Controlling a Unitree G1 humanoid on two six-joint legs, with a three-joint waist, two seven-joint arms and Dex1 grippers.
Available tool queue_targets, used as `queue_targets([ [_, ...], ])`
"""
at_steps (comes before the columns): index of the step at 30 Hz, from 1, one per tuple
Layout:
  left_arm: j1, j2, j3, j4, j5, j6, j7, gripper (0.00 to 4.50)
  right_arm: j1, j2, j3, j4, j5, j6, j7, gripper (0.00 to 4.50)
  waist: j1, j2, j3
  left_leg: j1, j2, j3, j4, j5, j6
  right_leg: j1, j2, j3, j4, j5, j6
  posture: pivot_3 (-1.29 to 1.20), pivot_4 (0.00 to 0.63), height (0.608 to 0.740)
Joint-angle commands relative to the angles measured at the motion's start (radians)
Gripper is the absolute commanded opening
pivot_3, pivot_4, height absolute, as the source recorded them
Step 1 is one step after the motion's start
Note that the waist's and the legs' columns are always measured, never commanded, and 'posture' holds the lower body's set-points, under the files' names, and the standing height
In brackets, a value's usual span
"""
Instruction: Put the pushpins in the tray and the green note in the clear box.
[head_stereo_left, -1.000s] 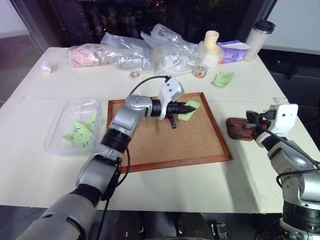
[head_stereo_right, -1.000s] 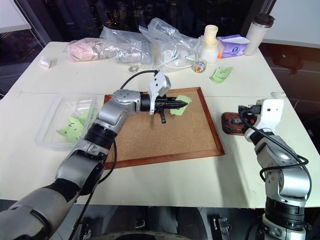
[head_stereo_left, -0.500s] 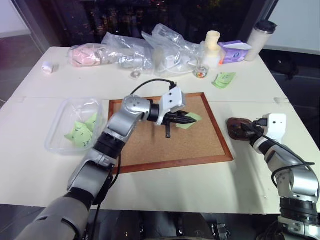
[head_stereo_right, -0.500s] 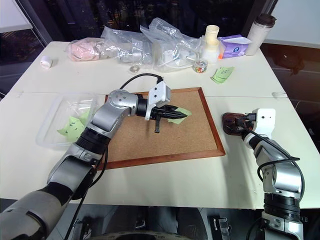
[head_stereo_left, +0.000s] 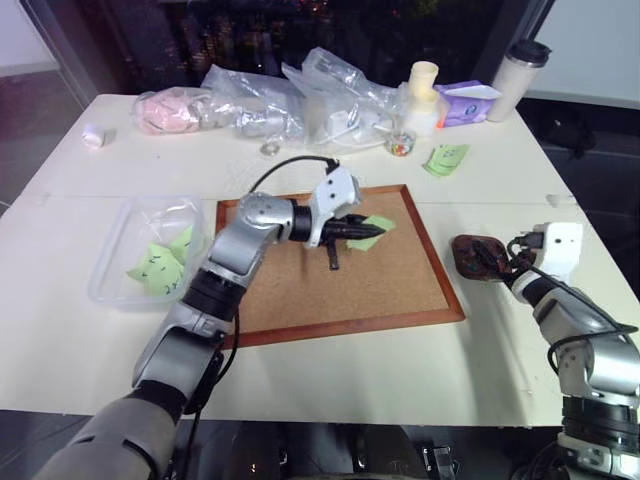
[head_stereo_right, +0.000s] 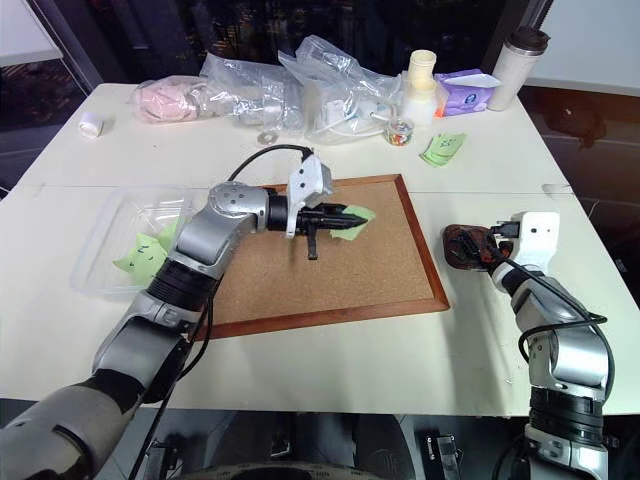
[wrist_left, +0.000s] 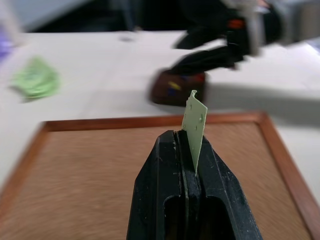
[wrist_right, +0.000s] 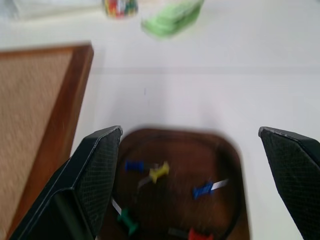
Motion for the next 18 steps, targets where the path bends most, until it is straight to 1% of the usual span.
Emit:
queue_targets([
  [1, -0.1, 0.055, 0.169, -0.025, 0.041, 0.09, 0.272, 0.0, -0.1, -0.029, 0.029, -0.132, 0.09, 0.028, 0.072, 4.46, -0.009, 0.001, 0.003, 0.0, 0.0, -0.002, 0.001, 0.0, 0.0, -0.001, 0.0, 0.001, 0.001, 0.0, 0.0, 0.0, 0.15, 0.735],
  [2, -0.107, 0.077, 0.195, -0.046, 0.043, 0.131, 0.313, 0.0, -0.124, -0.032, 0.052, -0.151, 0.118, 0.051, 0.102, 4.46, -0.016, 0.001, 0.003, 0.0, 0.0, -0.002, 0.001, 0.0, 0.0, -0.002, 0.0, 0.002, 0.003, 0.0, 0.0, 0.0, 0.15, 0.735],
  [3, -0.113, 0.101, 0.223, -0.078, 0.042, 0.212, 0.353, 0.0, -0.15, -0.04, 0.087, -0.166, 0.15, 0.078, 0.149, 4.46, -0.025, 0.002, 0.003, 0.0, 0.0, -0.002, 0.001, 0.0, 0.0, -0.002, 0.001, 0.002, 0.003, 0.0, 0.0, 0.0, 0.15, 0.735],
  [5, -0.124, 0.155, 0.271, -0.157, 0.062, 0.415, 0.452, 0.0, -0.196, -0.062, 0.169, -0.192, 0.22, 0.13, 0.27, 4.46, -0.029, 0.002, 0.002, 0.0, 0.001, -0.004, -0.001, 0.0, 0.0, -0.002, 0.002, 0.001, 0.003, 0.0, 0.0, 0.0, 0.15, 0.735],
  [6, -0.122, 0.195, 0.278, -0.212, 0.093, 0.545, 0.499, 0.0, -0.216, -0.079, 0.217, -0.209, 0.263, 0.158, 0.347, 4.46, -0.028, 0.002, 0.002, 0.0, 0.001, -0.006, -0.001, 0.0, 0.0, -0.002, 0.002, 0.001, 0.002, 0.0, 0.0, 0.0, 0.15, 0.735],
  [8, -0.098, 0.264, 0.269, -0.326, 0.14, 0.704, 0.554, 0.0, -0.247, -0.107, 0.285, -0.226, 0.317, 0.2, 0.454, 4.46, -0.028, 0.001, 0.003, 0.0, 0.0, -0.008, -0.001, 0.0, 0.0, -0.001, 0.002, 0.001, 0.002, 0.0, 0.0, 0.0, 0.15, 0.735],
  [9, -0.09, 0.275, 0.281, -0.381, 0.142, 0.795, 0.577, 0.0, -0.261, -0.116, 0.31, -0.225, 0.327, 0.21, 0.485, 4.46, -0.027, 0.001, 0.003, -0.001, 0.0, -0.008, -0.001, 0.0, 0.0, -0.002, 0.002, 0.001, 0.002, 0.0, 0.001, 0.0, 0.15, 0.735],
  [10, -0.086, 0.273, 0.304, -0.433, 0.133, 0.914, 0.594, 0.0, -0.274, -0.123, 0.332, -0.222, 0.329, 0.216, 0.507, 4.46, -0.022, 0.0, 0.004, -0.001, 0.0, -0.008, -0.001, 0.0, 0.0, -0.001, 0.002, 0.0, 0.002, 0.0, 0.001, 0.0, 0.15, 0.735],
  [12, -0.081, 0.261, 0.344, -0.518, 0.124, 1.09, 0.625, 0.0, -0.294, -0.135, 0.368, -0.217, 0.326, 0.221, 0.541, 4.46, -0.006, -0.001, 0.004, -0.002, -0.001, -0.01, 0.001, 0.0, 0.0, -0.001, -0.001, -0.002, 0.002, 0.0, 0.001, 0.0, 0.15, 0.735],
  [13, -0.064, 0.279, 0.339, -0.572, 0.126, 1.166, 0.634, 0.0, -0.305, -0.145, 0.396, -0.214, 0.315, 0.217, 0.568, 4.46, 0.0, -0.002, 0.005, -0.002, -0.001, -0.01, 0.002, 0.0, 0.0, -0.001, -0.001, -0.002, 0.002, 0.0, 0.001, 0.0, 0.15, 0.735],
  [14, -0.036, 0.302, 0.343, -0.616, 0.142, 1.221, 0.657, 0.0, -0.317, -0.153, 0.426, -0.213, 0.305, 0.211, 0.597, 4.46, 0.002, -0.002, 0.005, -0.002, -0.001, -0.01, 0.003, 0.0, 0.0, 0.0, -0.001, -0.002, 0.002, 0.0, 0.001, 0.0, 0.15, 0.735],
  [16, 0.056, 0.354, 0.375, -0.661, 0.178, 1.268, 0.702, 0.0, -0.335, -0.151, 0.459, -0.208, 0.299, 0.201, 0.628, 4.46, 0.001, -0.002, 0.005, -0.002, -0.002, -0.011, 0.003, 0.0, 0.0, 0.0, -0.002, -0.002, 0.002, 0.0, 0.001, 0.0, 0.15, 0.735],
  [18, 0.149, 0.36, 0.435, -0.67, 0.173, 1.271, 0.714, 0.0, -0.343, -0.135, 0.47, -0.193, 0.294, 0.19, 0.629, 4.46, -0.005, -0.002, 0.005, -0.002, -0.001, -0.011, 0.002, 0.0, 0.0, 0.0, -0.001, -0.002, 0.003, 0.0, 0.0, 0.0, 0.15, 0.735],
])
